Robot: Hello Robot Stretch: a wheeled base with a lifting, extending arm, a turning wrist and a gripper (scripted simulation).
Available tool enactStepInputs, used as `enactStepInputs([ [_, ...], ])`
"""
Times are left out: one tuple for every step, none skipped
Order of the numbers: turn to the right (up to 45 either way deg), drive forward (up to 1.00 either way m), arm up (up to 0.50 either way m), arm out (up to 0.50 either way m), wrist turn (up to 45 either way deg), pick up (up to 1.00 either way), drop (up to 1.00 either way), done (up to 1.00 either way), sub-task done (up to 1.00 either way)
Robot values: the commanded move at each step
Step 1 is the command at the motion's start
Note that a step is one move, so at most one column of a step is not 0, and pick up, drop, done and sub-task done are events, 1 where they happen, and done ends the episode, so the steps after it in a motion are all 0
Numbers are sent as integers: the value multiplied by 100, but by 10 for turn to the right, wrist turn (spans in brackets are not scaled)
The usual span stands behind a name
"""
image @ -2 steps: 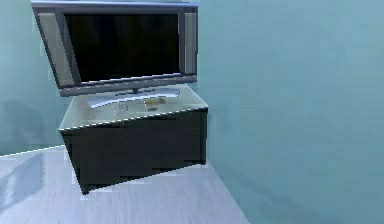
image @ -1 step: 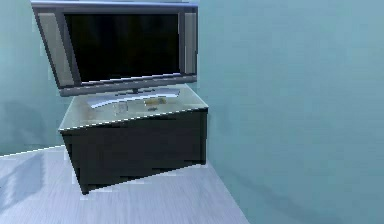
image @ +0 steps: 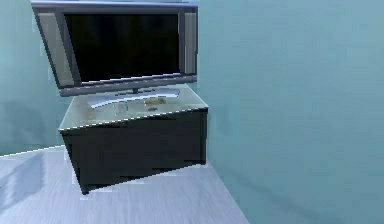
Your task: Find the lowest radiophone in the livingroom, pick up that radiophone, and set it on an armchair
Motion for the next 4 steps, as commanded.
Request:
enactStepInputs([
  [0,0,0,0,450,0,0,0,0],
  [0,0,0,0,60,0,0,0,0],
  [0,0,-30,0,0,0,0,0,0],
  [0,0,0,0,0,100,0,0,0],
])
